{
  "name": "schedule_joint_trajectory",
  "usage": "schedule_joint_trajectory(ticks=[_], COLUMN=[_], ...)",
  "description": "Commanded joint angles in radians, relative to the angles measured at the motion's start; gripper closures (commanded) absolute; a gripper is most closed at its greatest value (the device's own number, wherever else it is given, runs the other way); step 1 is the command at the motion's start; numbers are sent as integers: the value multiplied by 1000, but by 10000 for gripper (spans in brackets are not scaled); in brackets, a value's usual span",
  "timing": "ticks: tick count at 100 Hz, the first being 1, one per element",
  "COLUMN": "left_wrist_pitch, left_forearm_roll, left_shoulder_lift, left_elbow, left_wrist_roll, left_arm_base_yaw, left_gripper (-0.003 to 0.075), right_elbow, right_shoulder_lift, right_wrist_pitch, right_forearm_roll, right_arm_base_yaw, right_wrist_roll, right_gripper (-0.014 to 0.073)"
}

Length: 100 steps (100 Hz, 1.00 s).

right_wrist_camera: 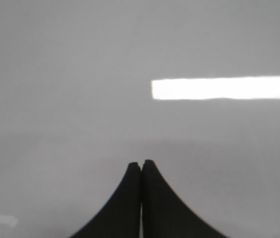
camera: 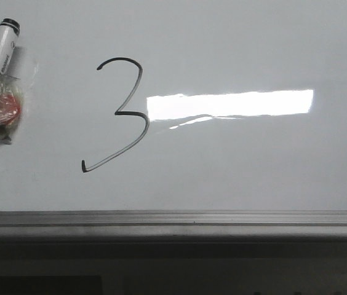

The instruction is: Write number 3 on whiteboard

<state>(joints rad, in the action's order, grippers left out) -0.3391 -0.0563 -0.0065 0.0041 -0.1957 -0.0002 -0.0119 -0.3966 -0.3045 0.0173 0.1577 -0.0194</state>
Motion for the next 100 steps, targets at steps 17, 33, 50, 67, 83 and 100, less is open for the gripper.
schedule_joint_trajectory(ticks=[17,33,50,67,83,100], left_wrist_pitch=[43,43,43,43,43,43], left_forearm_roll=[-1,-1,-1,-1,-1,-1], left_shoulder_lift=[-25,-25,-23,-23,-23,-23], left_elbow=[33,33,33,33,33,33], left_wrist_roll=[0,0,0,0,0,0], left_arm_base_yaw=[3,3,3,3,3,3], left_gripper=[741,741,741,741,741,741], right_elbow=[-22,-22,-22,-22,-22,-22], right_shoulder_lift=[174,366,421,421,421,421], right_wrist_pitch=[250,531,621,621,621,621], right_forearm_roll=[-1,-1,-2,-2,-2,-2], right_arm_base_yaw=[-106,-142,-158,-158,-158,-158], right_wrist_roll=[-22,-22,-20,-20,-20,-20], right_gripper=[659,659,659,659,659,659])
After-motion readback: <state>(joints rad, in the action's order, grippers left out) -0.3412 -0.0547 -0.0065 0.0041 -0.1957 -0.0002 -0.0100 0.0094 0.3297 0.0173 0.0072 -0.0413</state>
